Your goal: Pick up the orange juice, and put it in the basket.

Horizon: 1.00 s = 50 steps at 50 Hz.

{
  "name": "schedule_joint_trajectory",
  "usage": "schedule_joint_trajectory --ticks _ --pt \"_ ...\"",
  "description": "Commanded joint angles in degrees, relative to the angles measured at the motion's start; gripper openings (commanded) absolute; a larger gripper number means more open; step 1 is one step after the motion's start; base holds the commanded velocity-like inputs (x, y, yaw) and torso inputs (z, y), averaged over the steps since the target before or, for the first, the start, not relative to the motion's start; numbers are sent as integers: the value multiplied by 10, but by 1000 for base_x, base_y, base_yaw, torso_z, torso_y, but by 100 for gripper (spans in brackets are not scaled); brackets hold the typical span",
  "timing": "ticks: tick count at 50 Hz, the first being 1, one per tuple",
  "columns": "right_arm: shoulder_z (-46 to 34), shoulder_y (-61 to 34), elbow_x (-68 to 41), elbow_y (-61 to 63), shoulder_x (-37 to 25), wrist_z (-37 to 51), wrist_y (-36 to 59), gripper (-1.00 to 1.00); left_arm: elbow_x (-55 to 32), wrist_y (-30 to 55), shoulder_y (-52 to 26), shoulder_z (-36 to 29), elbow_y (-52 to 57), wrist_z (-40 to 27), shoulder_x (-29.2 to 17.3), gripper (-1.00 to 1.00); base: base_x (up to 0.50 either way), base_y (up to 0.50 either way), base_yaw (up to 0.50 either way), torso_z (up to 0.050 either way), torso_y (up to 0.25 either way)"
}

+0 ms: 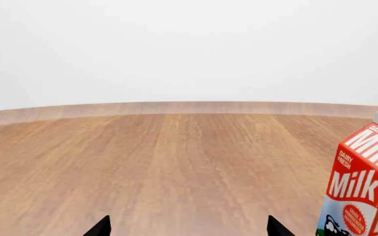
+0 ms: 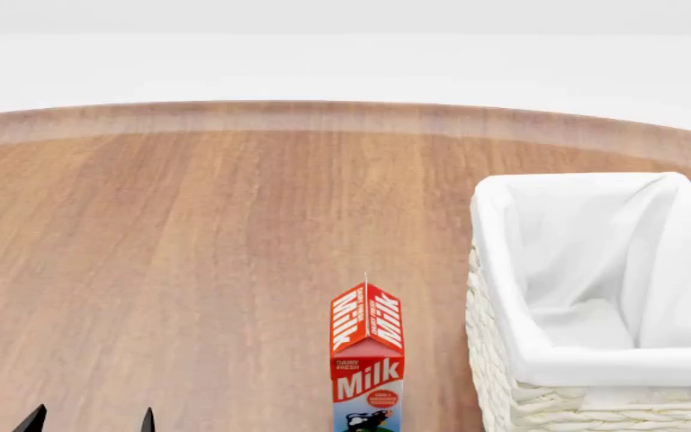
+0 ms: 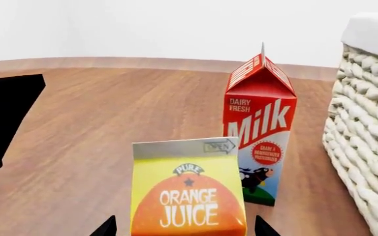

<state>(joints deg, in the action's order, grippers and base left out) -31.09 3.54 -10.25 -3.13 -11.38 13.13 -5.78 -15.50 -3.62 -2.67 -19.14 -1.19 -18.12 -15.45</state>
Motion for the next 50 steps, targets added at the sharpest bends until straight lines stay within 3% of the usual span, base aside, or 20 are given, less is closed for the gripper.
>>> schedule_joint_trajectory --ticks 1,45,46,50 --pt "-3 -5 -2 -6 1 2 -1 100 -1 -1 -1 -2 0 -2 -1 100 0 0 0 0 0" --pt "-14 -26 -7 -43 5 7 -12 100 -7 -3 -3 -9 -1 -8 -7 100 0 0 0 0 0" --pt "-15 -26 -7 -42 4 8 -12 -100 -7 -3 -3 -9 -1 -8 -7 100 0 0 0 0 0" --pt "-15 -24 -9 -38 2 9 -13 -100 -7 -4 -3 -10 -1 -9 -7 100 0 0 0 0 0"
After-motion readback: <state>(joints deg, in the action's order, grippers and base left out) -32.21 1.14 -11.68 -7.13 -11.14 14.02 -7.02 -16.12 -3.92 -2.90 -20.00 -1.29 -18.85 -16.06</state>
